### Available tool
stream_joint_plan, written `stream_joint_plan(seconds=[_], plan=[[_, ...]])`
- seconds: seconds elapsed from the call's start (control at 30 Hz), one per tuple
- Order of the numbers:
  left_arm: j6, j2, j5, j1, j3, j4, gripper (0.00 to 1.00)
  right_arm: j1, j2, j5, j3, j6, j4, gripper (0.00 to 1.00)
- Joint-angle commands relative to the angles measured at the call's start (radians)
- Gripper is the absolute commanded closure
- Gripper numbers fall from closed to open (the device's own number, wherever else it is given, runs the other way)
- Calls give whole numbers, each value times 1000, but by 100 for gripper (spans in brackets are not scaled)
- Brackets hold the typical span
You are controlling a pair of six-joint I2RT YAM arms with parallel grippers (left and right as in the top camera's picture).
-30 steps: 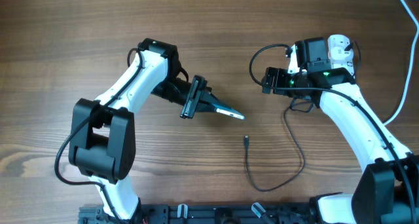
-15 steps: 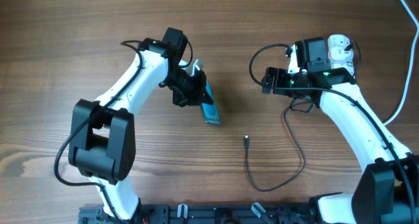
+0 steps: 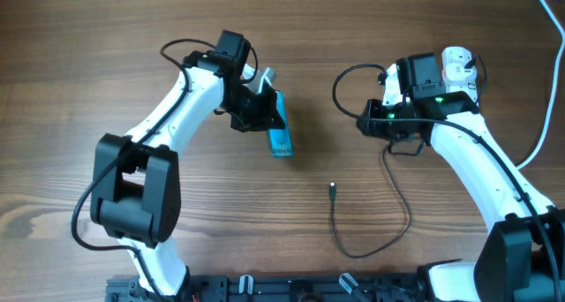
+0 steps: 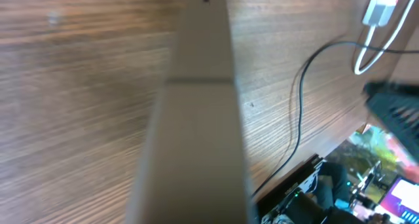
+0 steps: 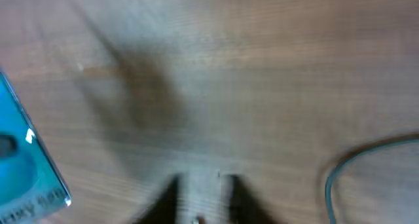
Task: Plug charger to phone and switch on socket
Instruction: 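Move the right gripper down to the black cable's USB-C tip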
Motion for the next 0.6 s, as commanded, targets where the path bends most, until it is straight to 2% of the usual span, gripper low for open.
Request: stream_joint_plan(seconds=[0.0, 0.07, 0.13, 0.23, 0.47, 0.57], plan=[[16, -26, 7, 83, -5, -8, 96, 54, 6, 53, -8, 6, -68, 96], [7, -26, 15, 121, -19, -8, 96, 97, 6, 76, -40, 14, -84, 94], [-8, -26, 16, 138, -27, -8, 96, 146, 6, 76, -78, 32, -82, 69], [-8, -26, 13, 138, -30, -6, 96, 239, 6, 77, -124, 39, -87, 48], [-8, -26, 13, 159, -30, -14, 96, 479, 6, 103, -223, 169, -111, 42], [-8, -26, 13, 183, -30, -24, 96, 537, 6, 121, -308, 241, -93, 47]])
